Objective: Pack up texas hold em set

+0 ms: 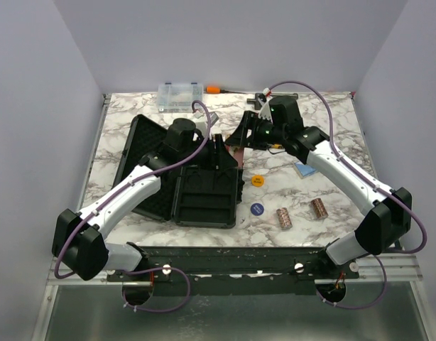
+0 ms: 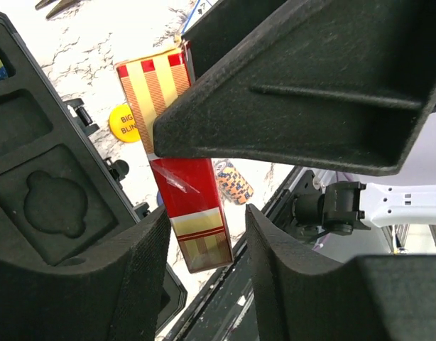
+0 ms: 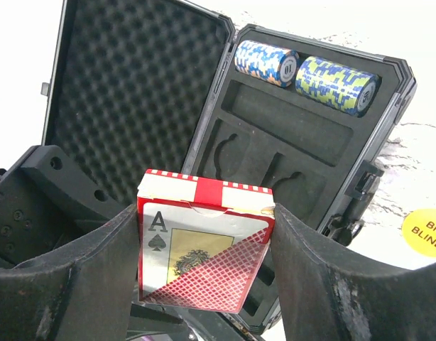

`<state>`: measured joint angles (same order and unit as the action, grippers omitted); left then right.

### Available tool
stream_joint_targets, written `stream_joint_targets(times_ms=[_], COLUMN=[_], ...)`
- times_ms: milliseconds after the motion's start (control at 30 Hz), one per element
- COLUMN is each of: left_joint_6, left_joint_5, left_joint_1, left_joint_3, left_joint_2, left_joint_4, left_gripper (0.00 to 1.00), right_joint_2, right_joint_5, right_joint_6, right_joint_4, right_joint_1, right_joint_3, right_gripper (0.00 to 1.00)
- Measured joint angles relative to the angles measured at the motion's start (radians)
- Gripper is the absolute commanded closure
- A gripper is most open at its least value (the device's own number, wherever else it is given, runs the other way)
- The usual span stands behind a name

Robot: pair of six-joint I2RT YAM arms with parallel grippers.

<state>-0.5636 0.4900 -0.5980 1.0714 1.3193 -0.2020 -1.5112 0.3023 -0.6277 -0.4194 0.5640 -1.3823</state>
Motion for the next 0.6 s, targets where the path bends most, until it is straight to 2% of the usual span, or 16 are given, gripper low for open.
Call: stream_joint_targets(times_ms=[100, 200, 233, 300, 333, 433, 467, 600], left_joint_6=[-0.010, -0.023, -0.023, -0.029, -0.031, -0.035, -0.035, -0.043], left_joint_5=[0.000, -0.003, -0.011, -0.014, -0.015, -0.015, -0.016, -0.021], left_joint_1=[0.000, 0.001, 0.001, 0.007, 0.007, 0.006, 0.006, 0.002], left_joint_3=[0.000, 0.000, 0.000, -0.004, -0.004, -0.010, -0.016, -0.056], left_joint_2=[-0.001, -0.002, -0.002, -0.002, -0.003, -0.003, -0.005, -0.017], left_joint_4=[0.016, 0.019, 0.013, 0.014, 0.014, 0.024, 0.031, 0.036], left_gripper=[0.70, 0.97, 1.00, 1.00, 1.00, 1.00, 1.00, 1.00], right_joint_2=[0.000, 0.001, 0.003, 0.008, 0.010, 0.011, 0.011, 0.027], right_joint_5=[0.003, 0.006, 0.006, 0.002, 0.002, -0.003, -0.008, -0.094], right_joint_6=[0.000, -0.001, -0.001, 0.000, 0.000, 0.000, 0.002, 0.005], right_joint_4=[0.003, 0.009, 0.009, 0.009, 0.009, 0.008, 0.006, -0.008], right_joint_1=[0.000, 0.000, 0.000, -0.001, -0.001, -0.001, 0.000, 0.005], right_joint_3=[0.005, 0.010, 0.010, 0.011, 0.011, 0.011, 0.011, 0.011], right_gripper=[0.64, 0.64, 0.64, 0.61, 0.55, 0.20, 0.01, 0.00])
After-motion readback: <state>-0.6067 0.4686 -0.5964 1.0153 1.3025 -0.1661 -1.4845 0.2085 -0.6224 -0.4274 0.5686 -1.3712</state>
